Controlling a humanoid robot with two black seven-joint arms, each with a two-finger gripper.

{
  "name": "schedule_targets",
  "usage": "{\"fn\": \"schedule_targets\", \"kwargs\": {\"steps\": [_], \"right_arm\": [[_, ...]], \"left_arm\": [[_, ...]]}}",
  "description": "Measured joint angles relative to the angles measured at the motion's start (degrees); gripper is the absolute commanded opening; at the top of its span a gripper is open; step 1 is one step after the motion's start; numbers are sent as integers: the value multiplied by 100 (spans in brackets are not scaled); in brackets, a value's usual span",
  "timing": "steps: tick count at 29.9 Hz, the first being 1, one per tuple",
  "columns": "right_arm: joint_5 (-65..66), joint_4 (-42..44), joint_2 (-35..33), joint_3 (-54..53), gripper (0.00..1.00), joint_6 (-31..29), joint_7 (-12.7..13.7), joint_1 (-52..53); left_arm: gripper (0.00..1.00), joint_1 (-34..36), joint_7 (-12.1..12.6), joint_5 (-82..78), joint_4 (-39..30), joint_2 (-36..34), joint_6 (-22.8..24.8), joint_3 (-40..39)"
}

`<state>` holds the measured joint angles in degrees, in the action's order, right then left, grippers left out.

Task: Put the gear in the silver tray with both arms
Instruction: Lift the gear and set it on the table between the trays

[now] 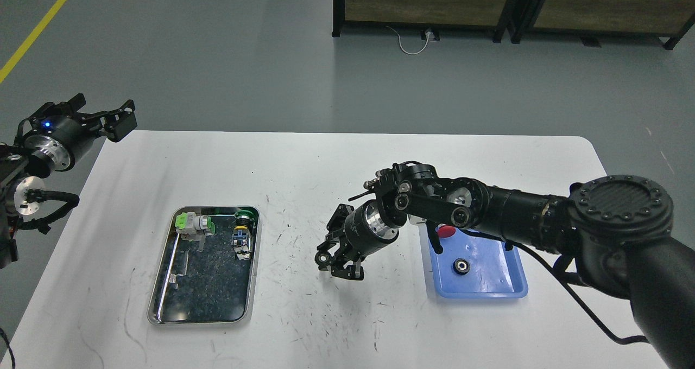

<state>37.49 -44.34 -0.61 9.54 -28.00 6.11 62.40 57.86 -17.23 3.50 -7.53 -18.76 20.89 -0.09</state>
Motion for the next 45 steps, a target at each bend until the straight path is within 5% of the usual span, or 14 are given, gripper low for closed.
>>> {"fn": "schedule_targets", "kwargs": {"steps": [11,15,18,20,25,27,28,29,30,45], "right_arm": [[-150,183,61,-6,94,0,2,7],[-248,266,61,-5,66,0,3,17],[-279,268,61,4,57,0,-126,23],[-282,267,61,14,21,0,-227,43],[-283,252,62,40,4,0,-259,60],[-281,251,61,53,19,0,-250,60],[-280,251,61,59,44,0,-243,60],[-280,251,61,62,81,0,-238,59],[-281,251,61,62,92,0,-238,59],[-819,281,61,77,99,0,-23,78]], "left_arm": [[99,6,54,2,-3,-151,7,0],[99,6,34,2,-3,-162,11,0],[99,0,21,2,-3,-162,7,0],[99,-18,18,2,-3,-162,4,0],[99,-35,17,2,-3,-165,3,0],[99,-42,12,2,-3,-168,3,0],[99,-45,11,2,-4,-169,3,0],[99,-48,10,2,-3,-169,3,0],[99,-53,9,2,-3,-169,3,0],[99,-65,7,2,-3,-165,3,0]]}}
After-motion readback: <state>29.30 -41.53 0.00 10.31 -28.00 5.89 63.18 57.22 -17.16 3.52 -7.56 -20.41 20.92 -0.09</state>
